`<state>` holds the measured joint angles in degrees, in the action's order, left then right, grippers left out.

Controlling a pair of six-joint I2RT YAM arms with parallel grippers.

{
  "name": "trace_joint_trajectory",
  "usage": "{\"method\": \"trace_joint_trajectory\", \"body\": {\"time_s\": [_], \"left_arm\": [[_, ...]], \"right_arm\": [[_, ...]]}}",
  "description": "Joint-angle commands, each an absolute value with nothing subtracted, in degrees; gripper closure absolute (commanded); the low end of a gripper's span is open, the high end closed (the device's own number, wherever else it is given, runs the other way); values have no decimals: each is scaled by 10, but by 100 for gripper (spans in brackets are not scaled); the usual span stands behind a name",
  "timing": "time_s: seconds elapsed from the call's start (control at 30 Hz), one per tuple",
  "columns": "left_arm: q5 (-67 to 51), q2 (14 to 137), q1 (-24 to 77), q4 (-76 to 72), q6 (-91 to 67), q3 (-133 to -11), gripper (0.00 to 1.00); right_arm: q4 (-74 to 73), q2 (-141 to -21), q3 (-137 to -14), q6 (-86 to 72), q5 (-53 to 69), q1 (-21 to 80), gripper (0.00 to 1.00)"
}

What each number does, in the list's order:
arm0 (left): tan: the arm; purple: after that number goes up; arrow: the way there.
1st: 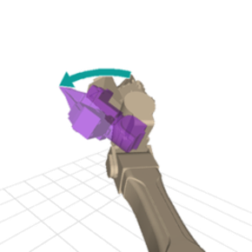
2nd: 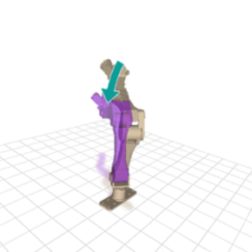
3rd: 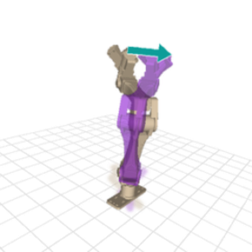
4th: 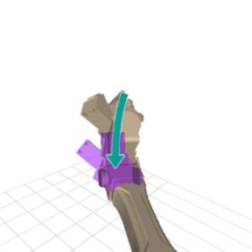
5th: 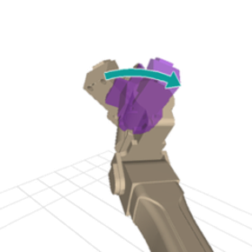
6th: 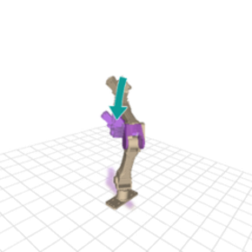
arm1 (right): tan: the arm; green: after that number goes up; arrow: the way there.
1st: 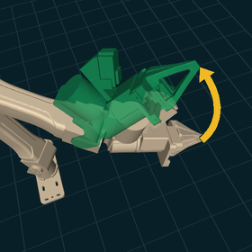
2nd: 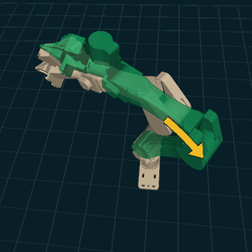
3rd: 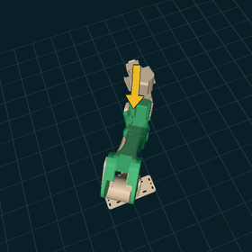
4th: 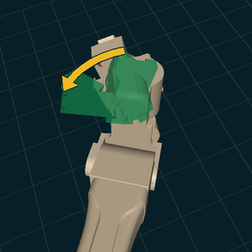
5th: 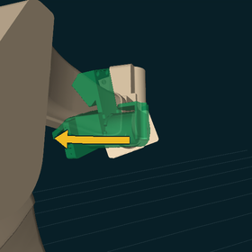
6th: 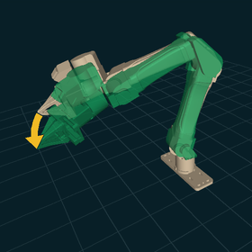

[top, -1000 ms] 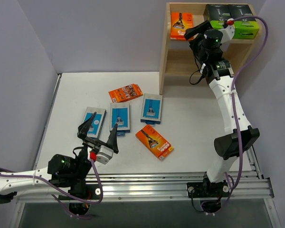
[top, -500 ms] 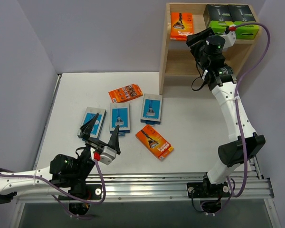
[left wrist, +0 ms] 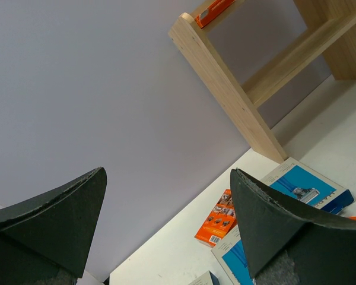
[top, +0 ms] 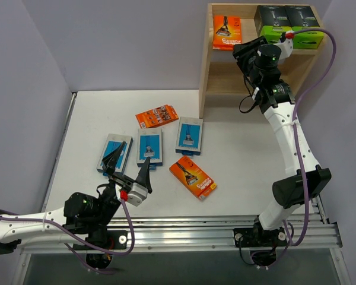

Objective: Place and organize the shaving razors onto the shelf
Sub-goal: Place the shaving razor onto shelf

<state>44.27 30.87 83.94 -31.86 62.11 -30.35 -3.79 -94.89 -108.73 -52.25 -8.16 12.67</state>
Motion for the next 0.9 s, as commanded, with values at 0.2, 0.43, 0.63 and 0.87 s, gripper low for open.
{"method": "trace_joint_trajectory", "body": {"time_s": [0.2,0.43,0.63,0.87], "left_arm": [[436,309,839,-319,613,-329,6],[432,310,840,-314,607,-329,6],[432,309,840,-314,606,-329,6],[430,309,840,-312,606,-329,6]], "right_arm": [[-5,-962,-1116,-533,-63,119,67],[-5,-976,-1128,-534,-55,113,71],[-6,-991,-1150,-533,-46,107,75],[-11,-1011,-1175,-533,-34,103,76]]}}
